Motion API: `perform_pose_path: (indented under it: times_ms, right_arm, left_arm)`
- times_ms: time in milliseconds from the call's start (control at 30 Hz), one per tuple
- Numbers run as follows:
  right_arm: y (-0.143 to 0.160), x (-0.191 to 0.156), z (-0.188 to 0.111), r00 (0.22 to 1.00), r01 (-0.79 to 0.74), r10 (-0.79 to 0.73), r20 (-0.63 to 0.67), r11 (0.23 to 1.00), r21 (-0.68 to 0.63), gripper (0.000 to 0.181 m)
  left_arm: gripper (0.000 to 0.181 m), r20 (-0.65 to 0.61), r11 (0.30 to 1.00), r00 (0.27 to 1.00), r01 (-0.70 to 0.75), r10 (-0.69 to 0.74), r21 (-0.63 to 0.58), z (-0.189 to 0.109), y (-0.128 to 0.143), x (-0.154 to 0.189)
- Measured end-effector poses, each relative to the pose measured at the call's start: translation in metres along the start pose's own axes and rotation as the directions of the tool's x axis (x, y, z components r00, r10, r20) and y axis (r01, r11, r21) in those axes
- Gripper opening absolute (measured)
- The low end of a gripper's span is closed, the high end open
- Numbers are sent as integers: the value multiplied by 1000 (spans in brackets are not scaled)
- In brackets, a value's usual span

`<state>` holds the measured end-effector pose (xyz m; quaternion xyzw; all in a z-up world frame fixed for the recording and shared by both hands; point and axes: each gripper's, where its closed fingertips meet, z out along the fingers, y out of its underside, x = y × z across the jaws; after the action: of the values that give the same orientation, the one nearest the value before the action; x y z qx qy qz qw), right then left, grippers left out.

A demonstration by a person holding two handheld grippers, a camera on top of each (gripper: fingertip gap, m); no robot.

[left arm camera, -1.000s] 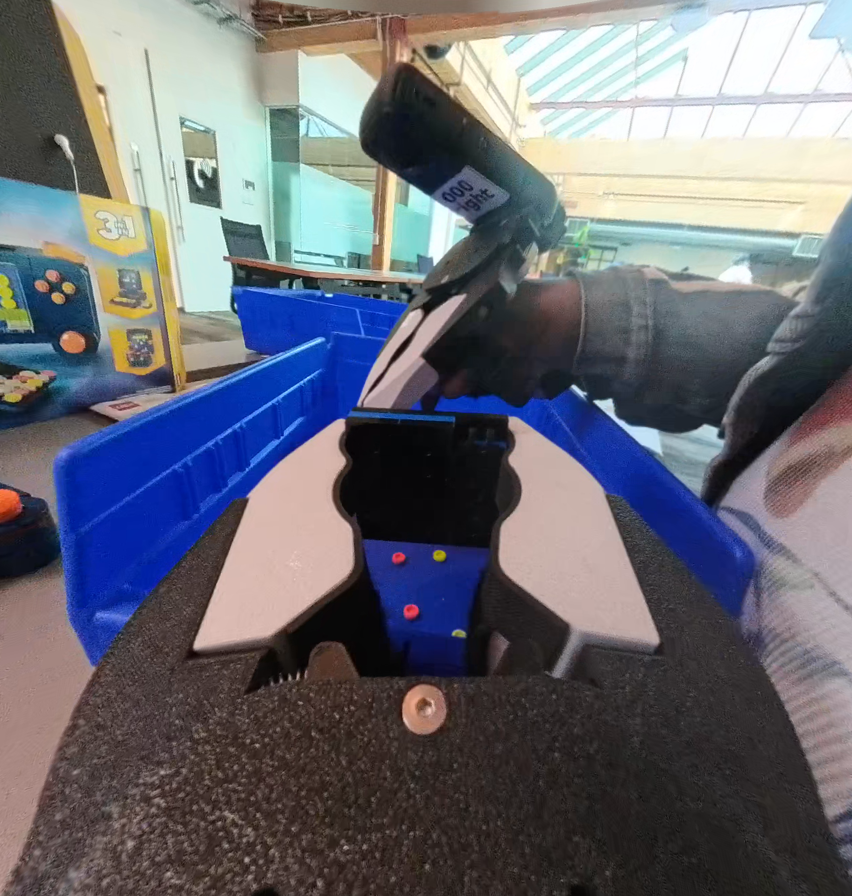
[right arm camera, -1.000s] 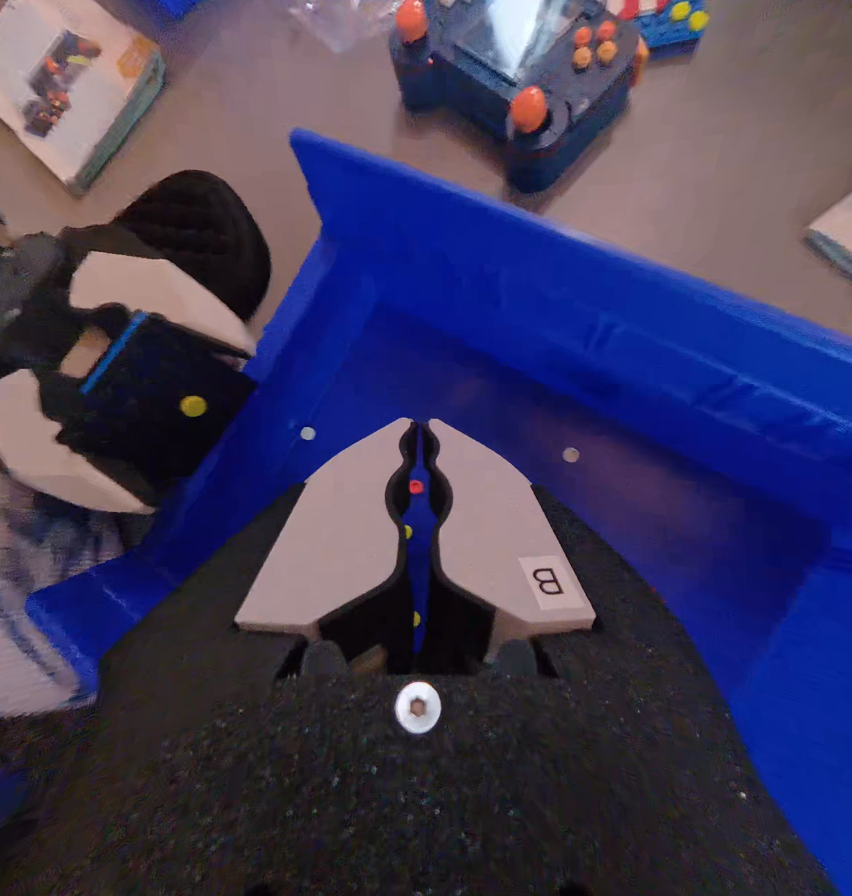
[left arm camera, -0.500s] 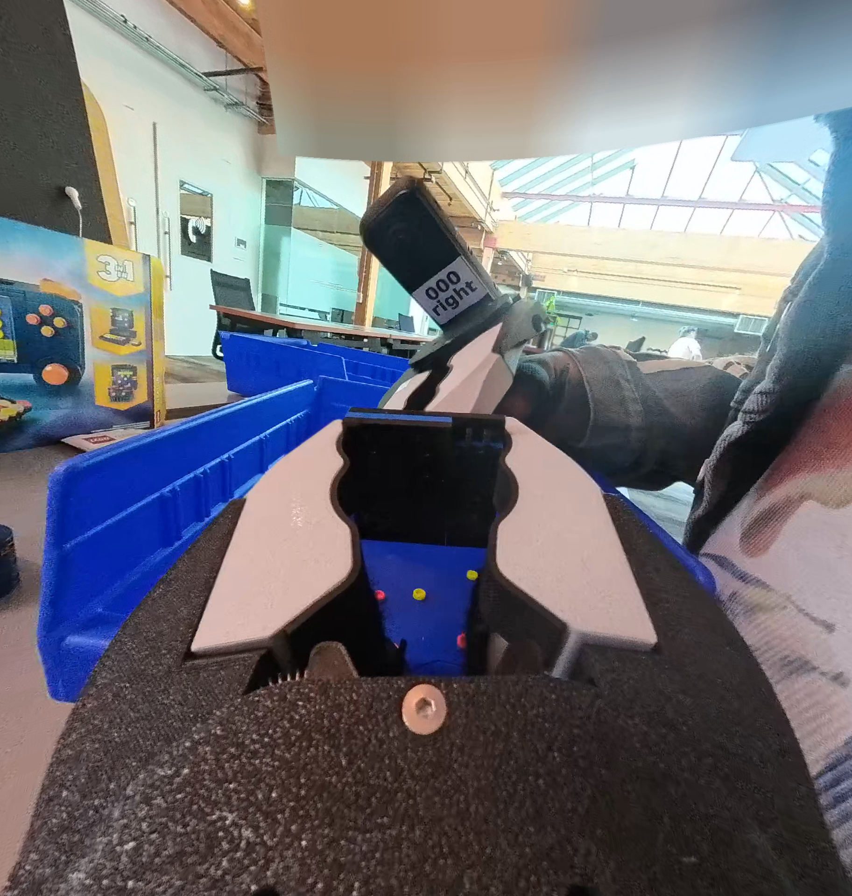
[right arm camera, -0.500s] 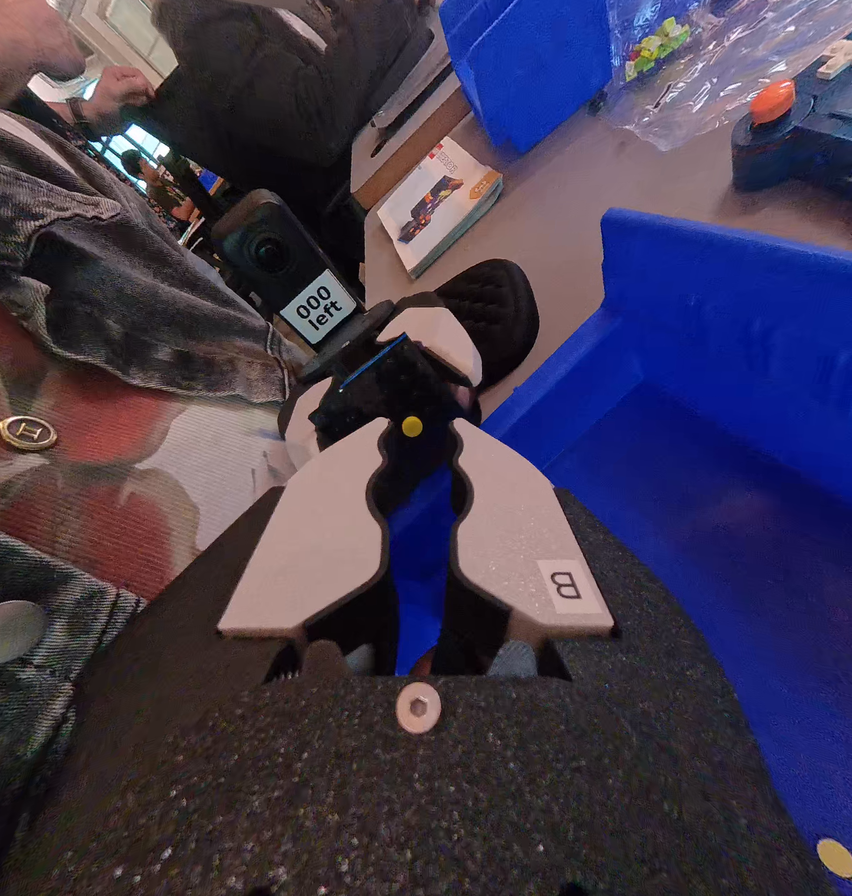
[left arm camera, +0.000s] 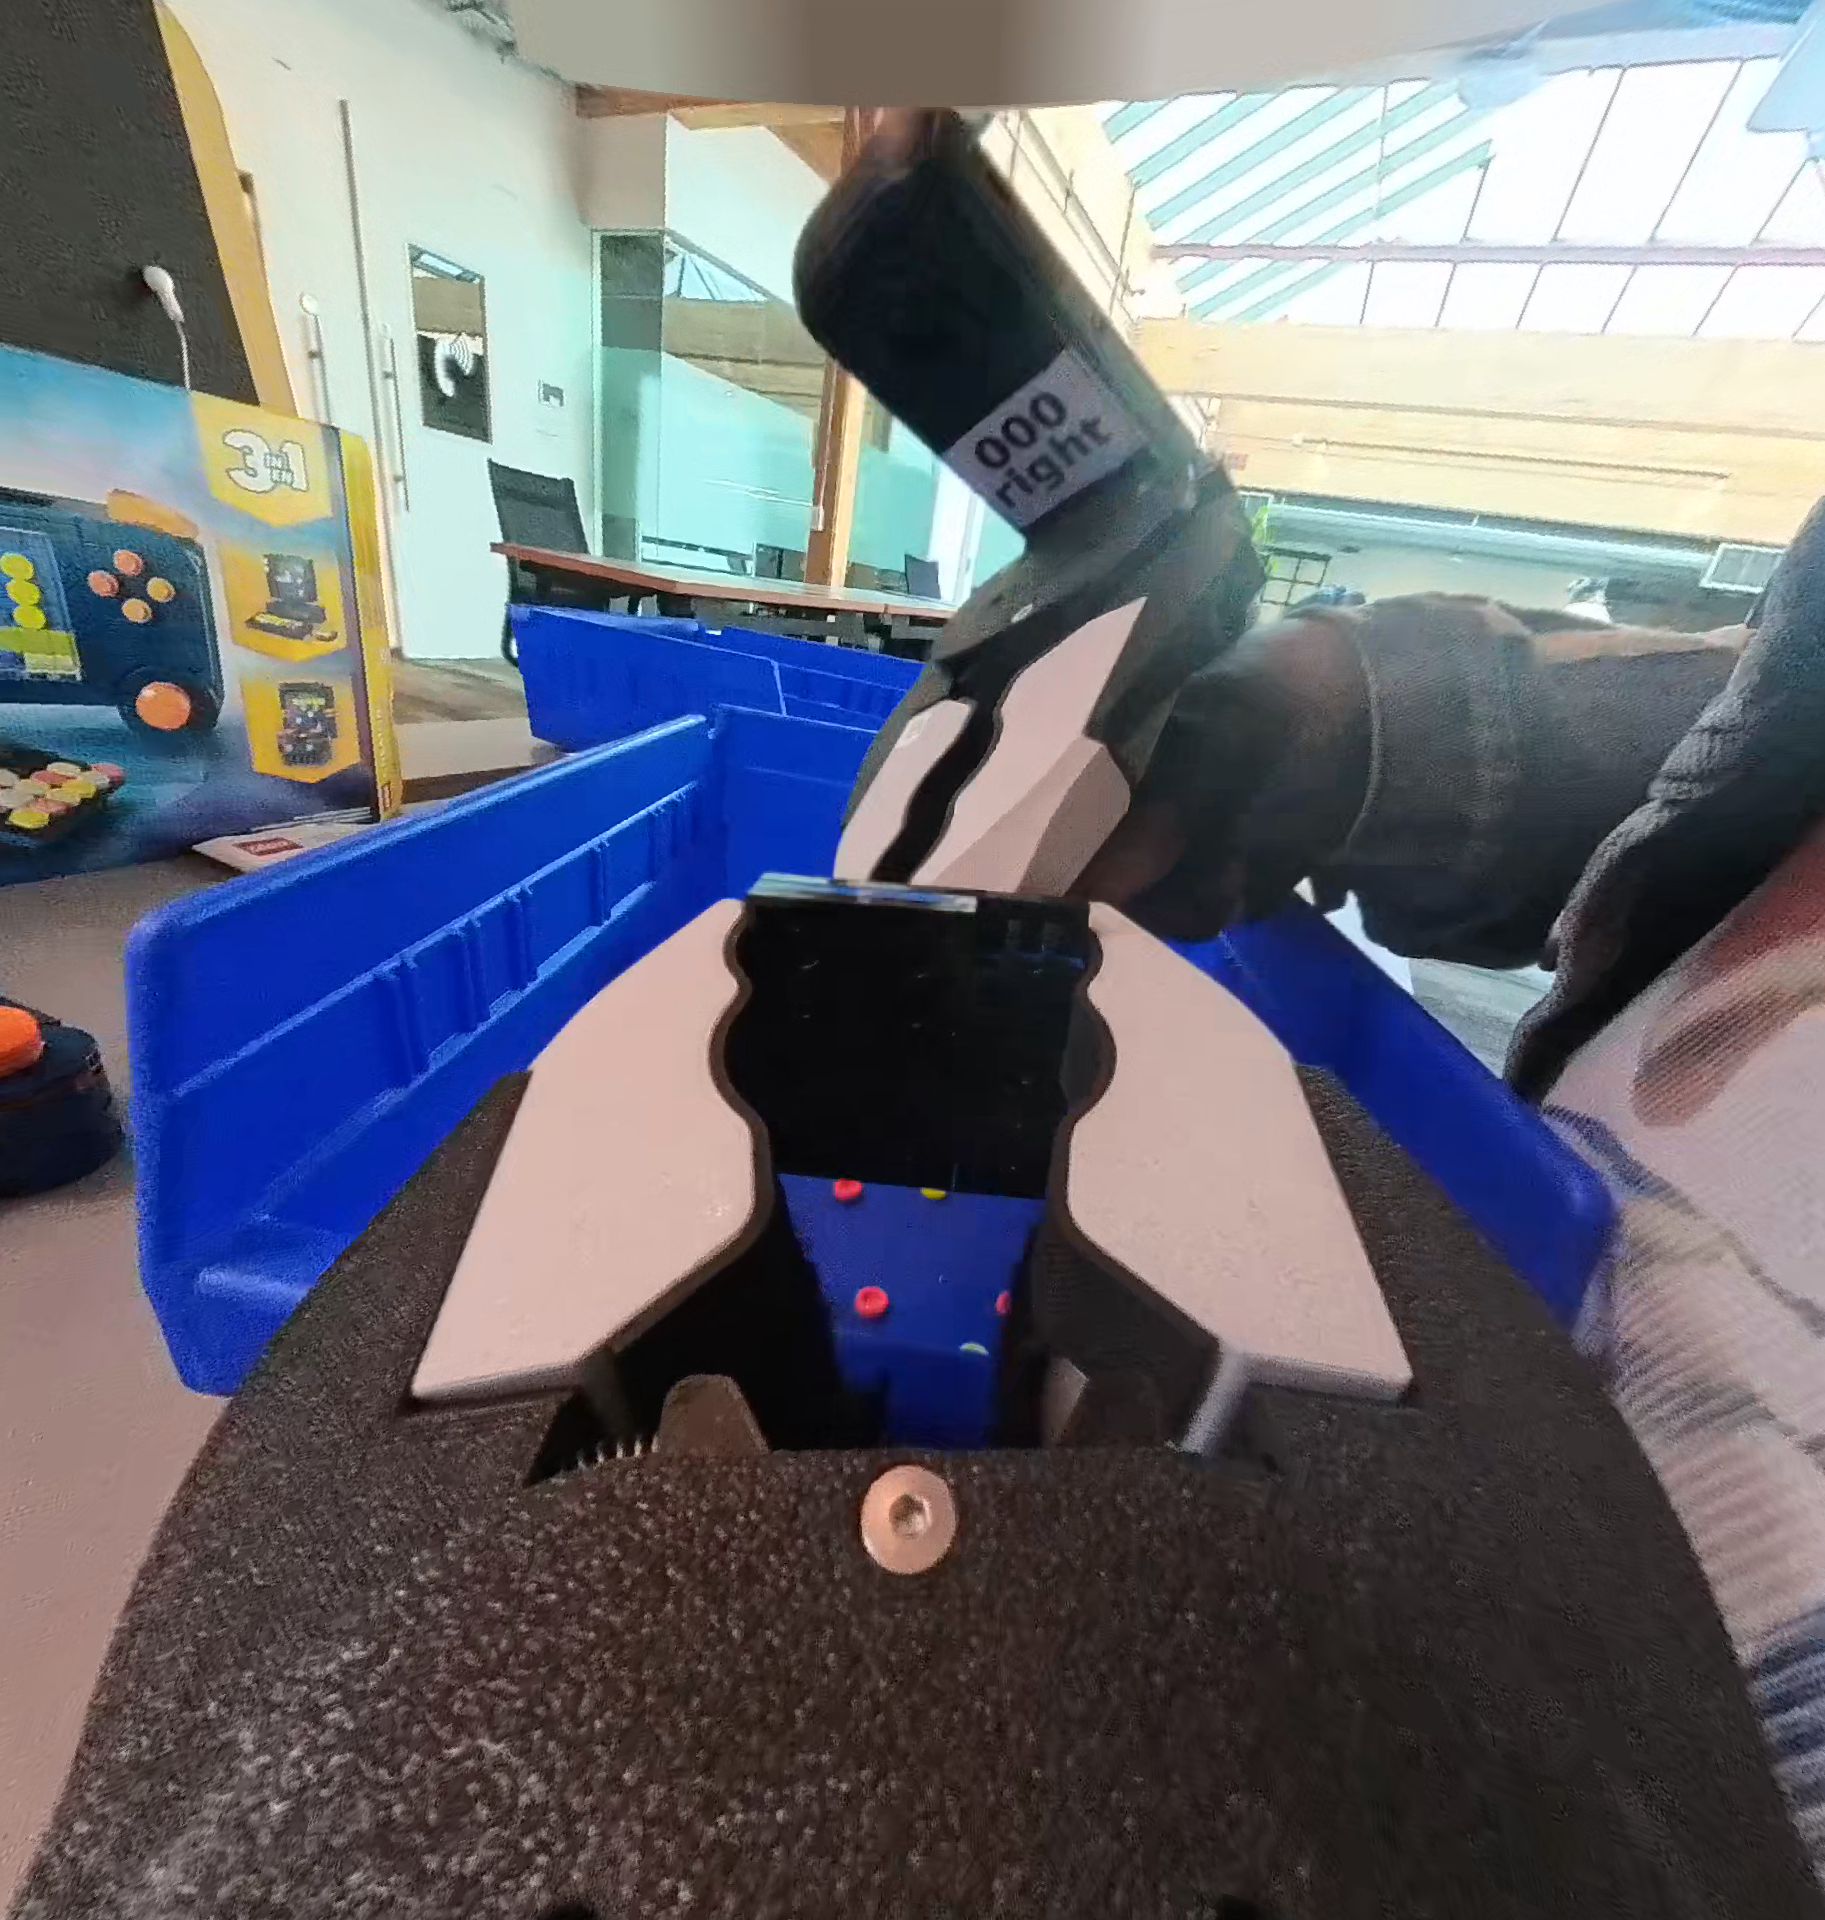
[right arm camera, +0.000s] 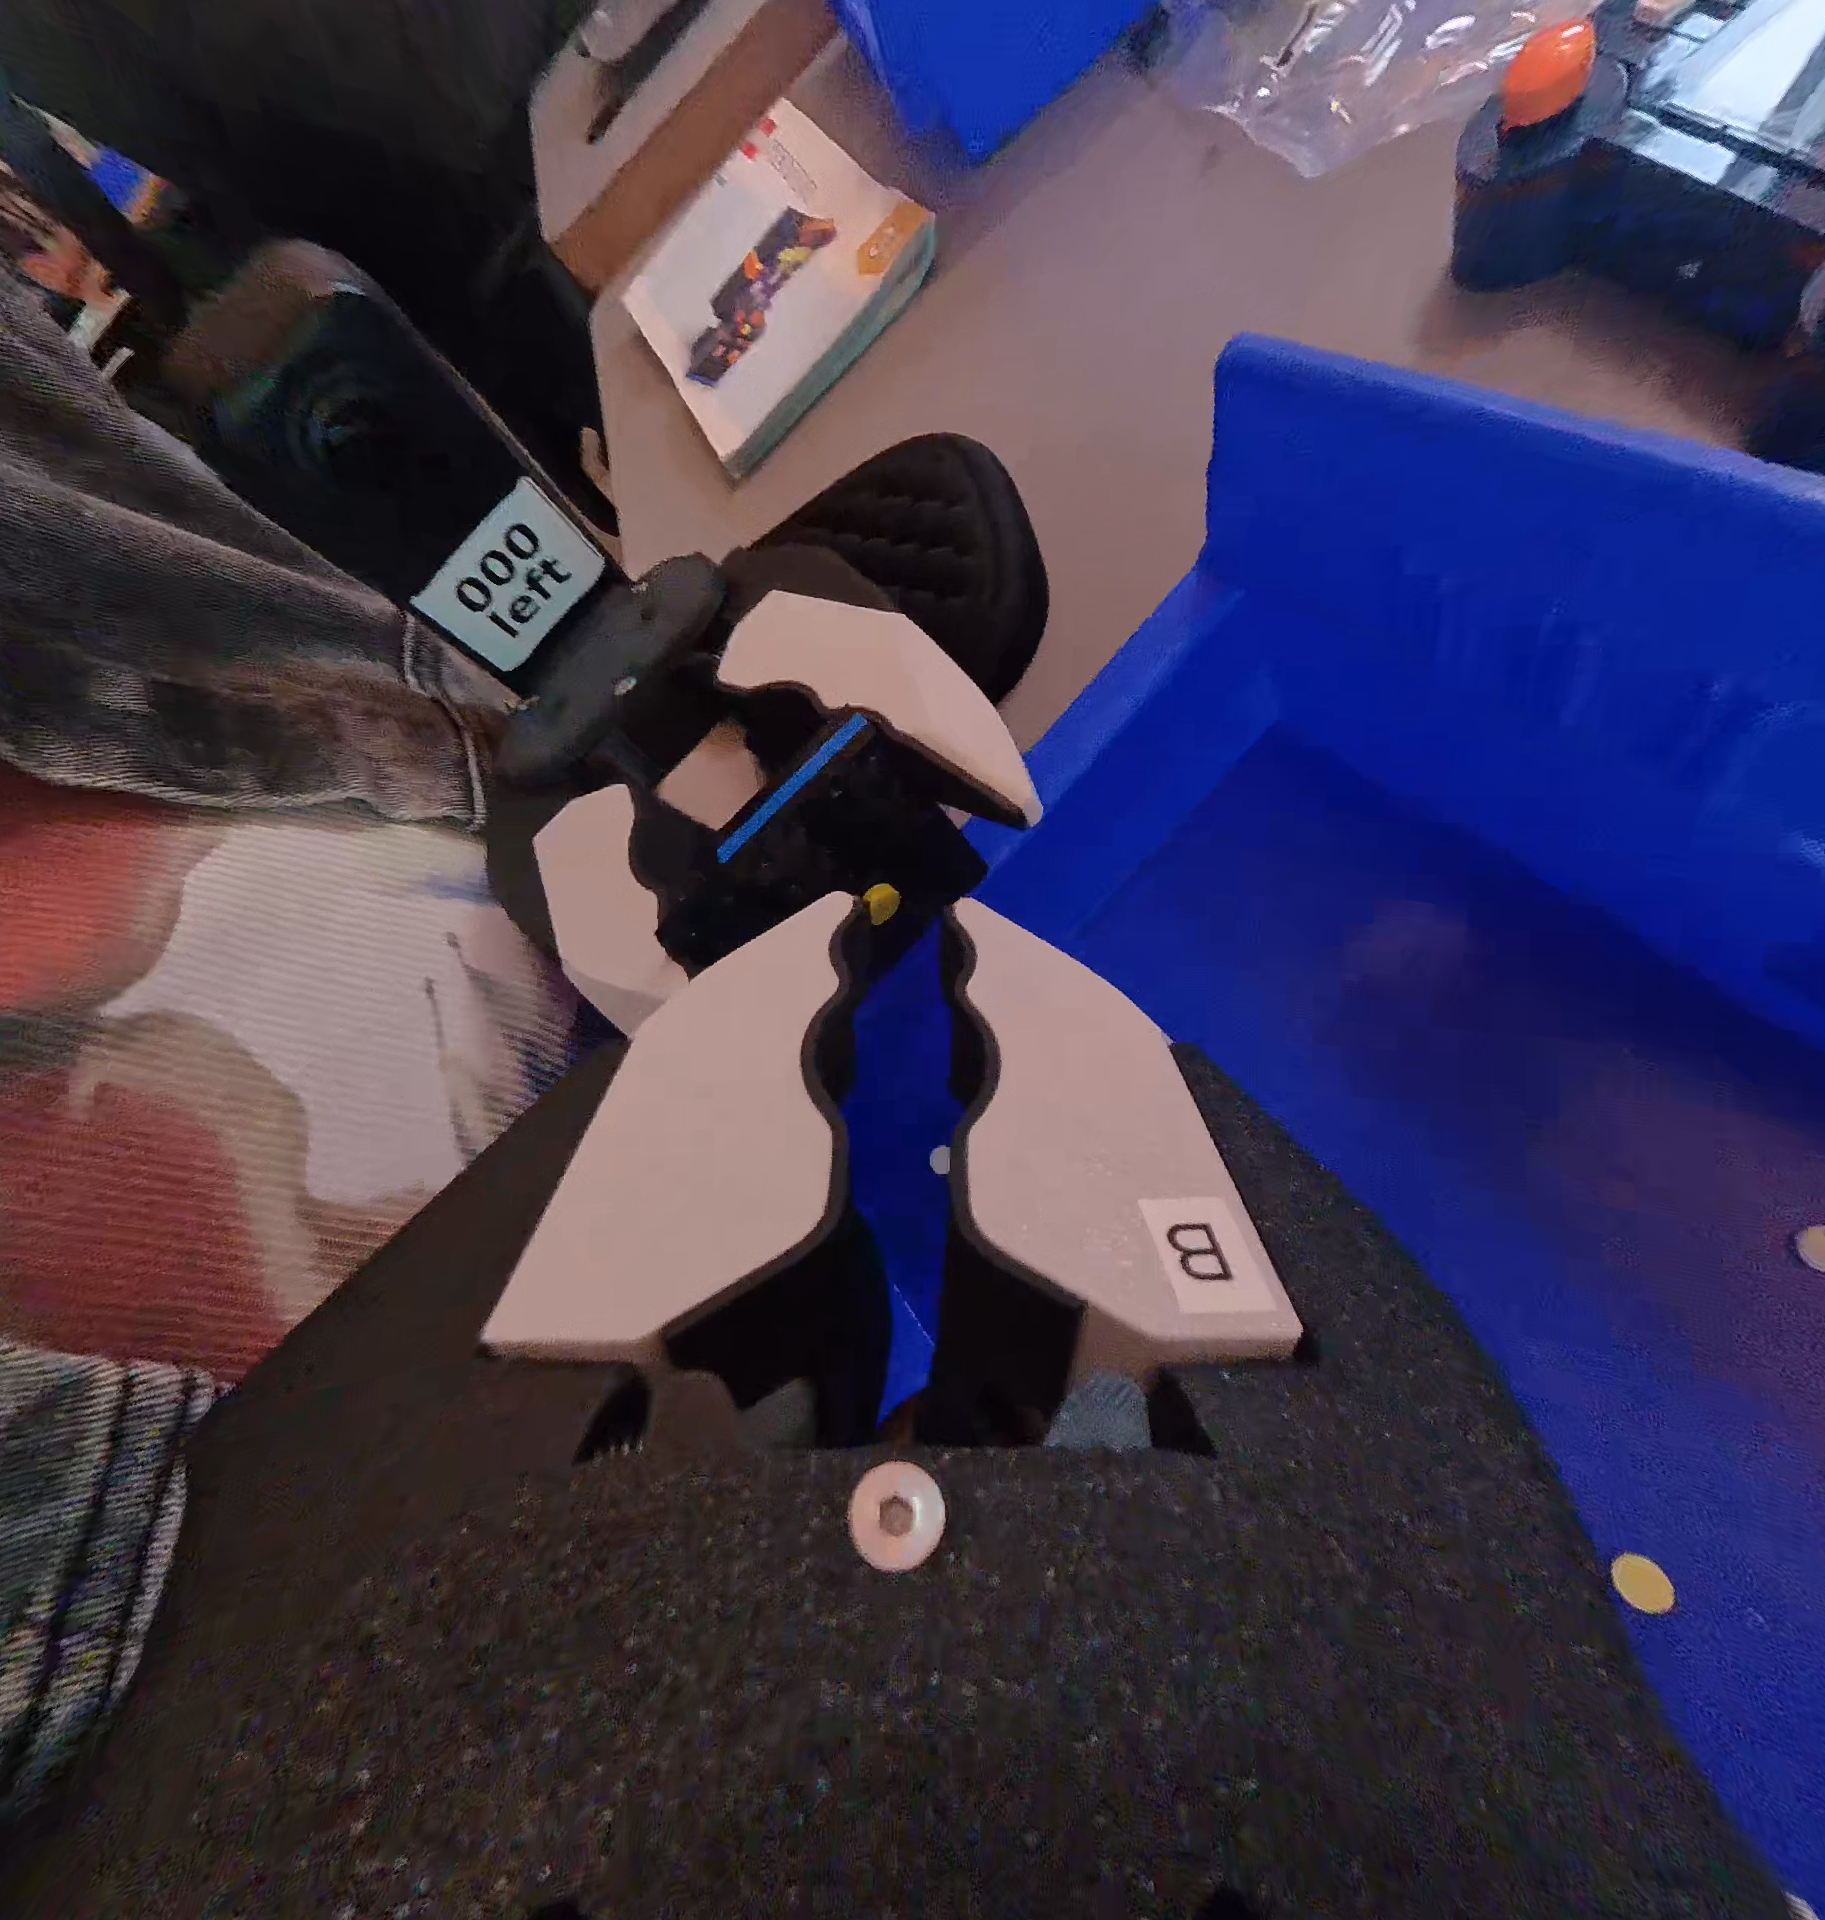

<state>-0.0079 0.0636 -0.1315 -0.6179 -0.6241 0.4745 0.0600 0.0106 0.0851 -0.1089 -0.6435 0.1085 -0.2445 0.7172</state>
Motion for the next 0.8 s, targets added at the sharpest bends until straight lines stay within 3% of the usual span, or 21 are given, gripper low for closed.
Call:
perform_pose_path:
  times_ms: [33,67,100,133,167,233,300,367,567,667,800]
  right_arm:
    - [5,20,0,989,4,-12,-150,999,-50,0]
    - [30,79,-17,806,105,-271,-527,941,-323,0]
    - [52,105,-25,674,104,-452,-584,841,-531,0]
    - [63,90,-8,805,54,-333,-492,865,-498,1]
    - [45,73,-3,881,51,-205,-426,937,-344,0]
    - [12,66,-24,916,28,-68,-396,994,-107,0]
    - [13,69,-36,926,-17,-13,-377,997,-78,2]
    - [10,63,-39,944,-29,15,-331,999,-37,6]
    - [-20,29,-56,986,81,-46,-162,972,221,20]
    - [-33,9,-73,984,171,-137,-114,911,376,37]
    - [-44,-15,-89,951,307,-280,-135,789,532,59]
  left_arm:
    - [55,-109,999,994,-18,23,48,0,-8,17]
    - [55,-191,995,981,-25,44,100,3,-19,38]
    - [56,-181,993,977,-108,114,47,9,-9,41]
    - [56,-91,991,987,-133,133,5,9,1,20]
    - [55,-53,999,998,-19,21,41,5,-6,5]
    - [55,-16,996,1000,-6,8,85,-1,-13,-3]
    - [55,-42,994,998,-35,40,102,1,-15,4]
    - [55,-50,992,999,22,-15,124,0,-18,1]
    - [55,-101,963,990,122,-100,241,-8,-36,0]
    - [55,-178,916,955,281,-238,286,-12,-47,-4]
    - [55,-209,910,940,320,-270,263,-12,-57,-2]
